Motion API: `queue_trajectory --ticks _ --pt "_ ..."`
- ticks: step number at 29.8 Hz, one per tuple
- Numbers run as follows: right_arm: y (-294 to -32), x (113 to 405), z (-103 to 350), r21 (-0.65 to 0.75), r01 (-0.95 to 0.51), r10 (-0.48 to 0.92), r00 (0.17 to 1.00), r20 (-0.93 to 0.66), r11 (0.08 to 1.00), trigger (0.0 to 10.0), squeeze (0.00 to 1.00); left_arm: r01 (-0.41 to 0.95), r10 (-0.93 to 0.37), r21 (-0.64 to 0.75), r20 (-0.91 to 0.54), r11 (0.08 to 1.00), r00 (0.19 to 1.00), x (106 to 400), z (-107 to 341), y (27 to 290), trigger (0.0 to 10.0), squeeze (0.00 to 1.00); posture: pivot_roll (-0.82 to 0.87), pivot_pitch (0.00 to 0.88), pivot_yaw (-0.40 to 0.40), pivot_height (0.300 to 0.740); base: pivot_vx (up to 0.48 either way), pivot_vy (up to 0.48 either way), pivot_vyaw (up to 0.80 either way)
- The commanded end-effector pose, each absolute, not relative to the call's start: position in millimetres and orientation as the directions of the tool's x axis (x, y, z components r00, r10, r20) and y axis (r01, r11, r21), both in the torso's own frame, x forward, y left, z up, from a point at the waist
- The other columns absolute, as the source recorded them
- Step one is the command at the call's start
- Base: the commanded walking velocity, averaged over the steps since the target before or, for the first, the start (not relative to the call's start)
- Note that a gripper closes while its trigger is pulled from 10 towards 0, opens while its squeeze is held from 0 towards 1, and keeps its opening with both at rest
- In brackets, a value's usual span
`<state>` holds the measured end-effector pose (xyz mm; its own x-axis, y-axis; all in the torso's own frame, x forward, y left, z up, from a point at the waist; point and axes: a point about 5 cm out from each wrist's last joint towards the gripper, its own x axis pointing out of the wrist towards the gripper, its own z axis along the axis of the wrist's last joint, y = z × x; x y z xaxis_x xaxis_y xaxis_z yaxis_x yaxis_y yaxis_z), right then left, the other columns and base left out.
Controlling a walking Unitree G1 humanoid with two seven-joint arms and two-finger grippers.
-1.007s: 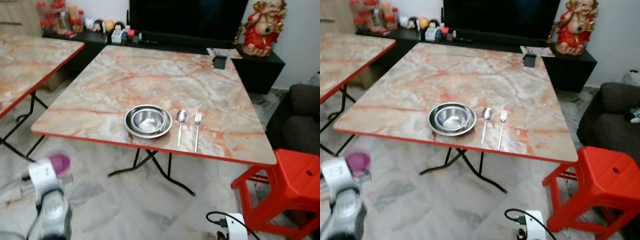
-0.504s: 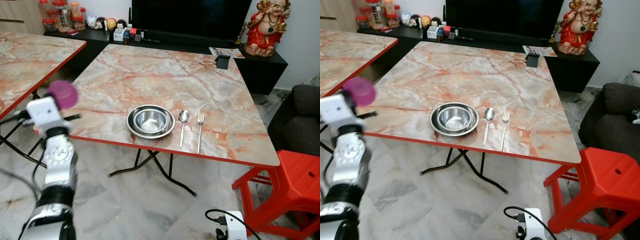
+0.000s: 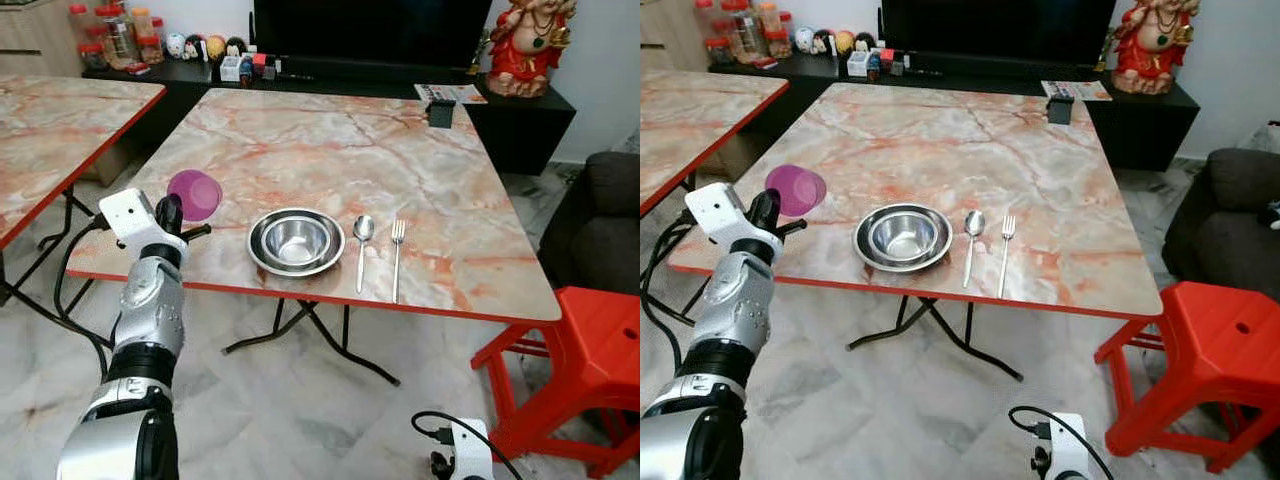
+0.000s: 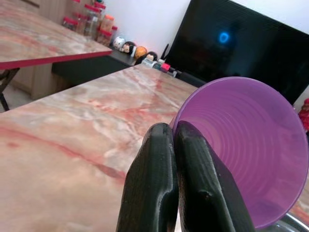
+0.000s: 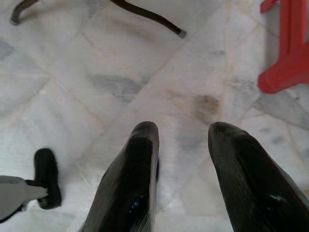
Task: Setting the table
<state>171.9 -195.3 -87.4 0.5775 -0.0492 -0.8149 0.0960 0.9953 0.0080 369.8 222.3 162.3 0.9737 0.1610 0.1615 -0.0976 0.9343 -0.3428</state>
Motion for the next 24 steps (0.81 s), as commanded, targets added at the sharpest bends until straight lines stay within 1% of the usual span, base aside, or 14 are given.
queue_trajectory --ticks 1,9,13,16,24 --pt "-194.0 173.1 -86.8 0.014 0.111 -0.054 0.589 -0.807 0.994 10.0 0.0 -0.08 0.148 -0.342 0.178 0.936 0.973 374.4 172.0 222.1 10.0 0.0 -0.05 0.0 0.0 0.74 0.349 0.0 0.0" --pt "-196.9 166.3 -89.4 -0.003 0.115 -0.068 0.573 -0.817 0.993 10.0 0.0 -0.075 0.15 -0.342 0.198 0.937 0.969 375.1 175.9 223.7 10.0 0.0 -0.04 0.0 -0.007 0.74 0.366 0.0 0.0" --pt "-196.3 167.2 -89.0 0.002 0.102 -0.057 0.578 -0.814 0.995 10.0 0.0 -0.077 0.15 -0.338 0.197 0.938 0.969 374.3 175.2 225.3 10.0 0.0 -0.04 0.0 -0.008 0.74 0.382 0.0 0.0" --pt "-194.2 170.6 -87.5 0.022 0.107 -0.046 0.594 -0.803 0.994 10.0 0.0 -0.079 0.153 -0.337 0.201 0.938 0.967 373.1 175.0 227.0 10.0 0.0 -0.04 0.0 -0.011 0.725 0.39 0.0 0.0" --pt "-194.1 172.4 -86.6 0.011 0.104 -0.054 0.602 -0.797 0.994 10.0 0.0 -0.072 0.15 -0.332 0.216 0.941 0.965 371.6 176.6 226.4 10.0 0.0 -0.04 0.0 -0.015 0.725 0.393 0.0 0.0"
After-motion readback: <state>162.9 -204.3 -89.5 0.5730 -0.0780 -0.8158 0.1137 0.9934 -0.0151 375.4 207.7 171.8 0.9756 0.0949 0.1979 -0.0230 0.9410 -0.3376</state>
